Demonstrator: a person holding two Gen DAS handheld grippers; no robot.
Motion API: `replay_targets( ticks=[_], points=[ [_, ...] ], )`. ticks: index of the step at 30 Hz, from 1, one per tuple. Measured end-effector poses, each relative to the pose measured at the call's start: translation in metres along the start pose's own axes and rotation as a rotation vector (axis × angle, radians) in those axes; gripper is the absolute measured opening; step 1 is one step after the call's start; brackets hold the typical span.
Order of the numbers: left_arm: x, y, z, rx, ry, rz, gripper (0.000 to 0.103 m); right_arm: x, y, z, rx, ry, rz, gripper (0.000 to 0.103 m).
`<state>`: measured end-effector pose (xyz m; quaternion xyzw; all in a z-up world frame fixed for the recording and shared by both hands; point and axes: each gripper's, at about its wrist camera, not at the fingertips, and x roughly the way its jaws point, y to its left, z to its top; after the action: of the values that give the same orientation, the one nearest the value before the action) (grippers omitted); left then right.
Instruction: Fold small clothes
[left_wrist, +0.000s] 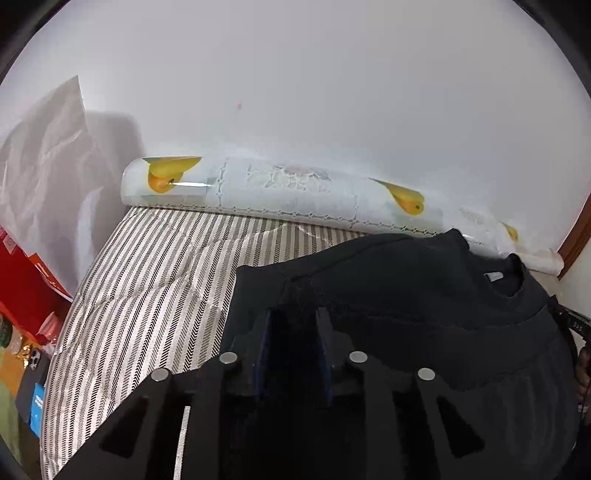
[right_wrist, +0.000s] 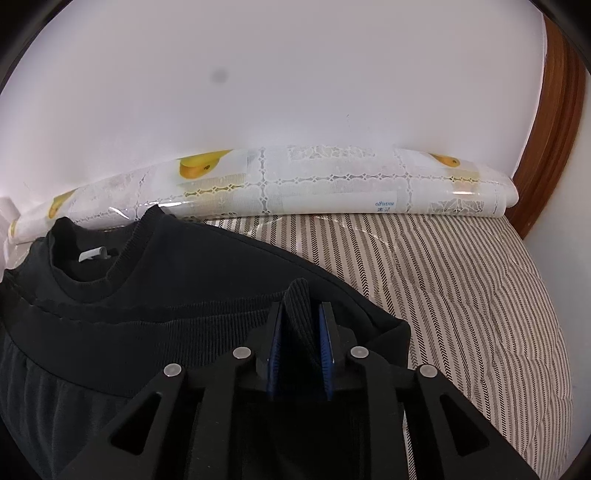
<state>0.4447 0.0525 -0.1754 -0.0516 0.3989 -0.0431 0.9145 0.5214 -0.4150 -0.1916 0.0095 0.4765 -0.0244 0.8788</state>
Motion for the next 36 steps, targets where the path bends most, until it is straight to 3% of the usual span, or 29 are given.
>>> replay_targets(
  ticks=[2,3,12,16,20,25,28,30,36],
  points=[
    [0.0,-0.003,0.0,0.011,0.001,0.025,0.042,0.0,0.001,-0.001,-0.005,0.001,-0.009,0.021],
    [0.001,-0.004,0.0,0.017,0.003,0.037,0.044,0.0,0.001,-0.002,-0.007,0.001,-0.013,0.022],
    [0.005,-0.005,0.0,0.03,0.017,0.067,0.05,-0.005,0.01,-0.003,-0.043,0.001,-0.053,0.024],
    [0.006,-0.006,-0.001,0.035,0.023,0.073,0.058,-0.007,0.007,-0.003,-0.023,0.002,-0.028,0.027],
    [0.006,-0.007,-0.001,0.038,0.026,0.074,0.069,-0.016,-0.002,-0.005,0.01,0.0,0.004,0.036],
    [0.006,-0.005,-0.001,0.032,0.028,0.063,0.071,-0.043,-0.007,-0.007,0.038,0.002,-0.023,0.037],
    [0.0,-0.004,0.0,0.025,0.011,0.049,0.071,-0.08,0.004,-0.01,0.005,-0.052,-0.029,0.043],
    [-0.01,-0.002,0.0,0.022,0.0,0.043,0.071,-0.106,0.007,-0.02,0.001,-0.112,-0.009,0.057],
    [-0.066,-0.004,-0.017,-0.016,-0.029,-0.047,0.071,-0.15,0.029,-0.069,-0.047,-0.099,0.059,0.057]
  ],
)
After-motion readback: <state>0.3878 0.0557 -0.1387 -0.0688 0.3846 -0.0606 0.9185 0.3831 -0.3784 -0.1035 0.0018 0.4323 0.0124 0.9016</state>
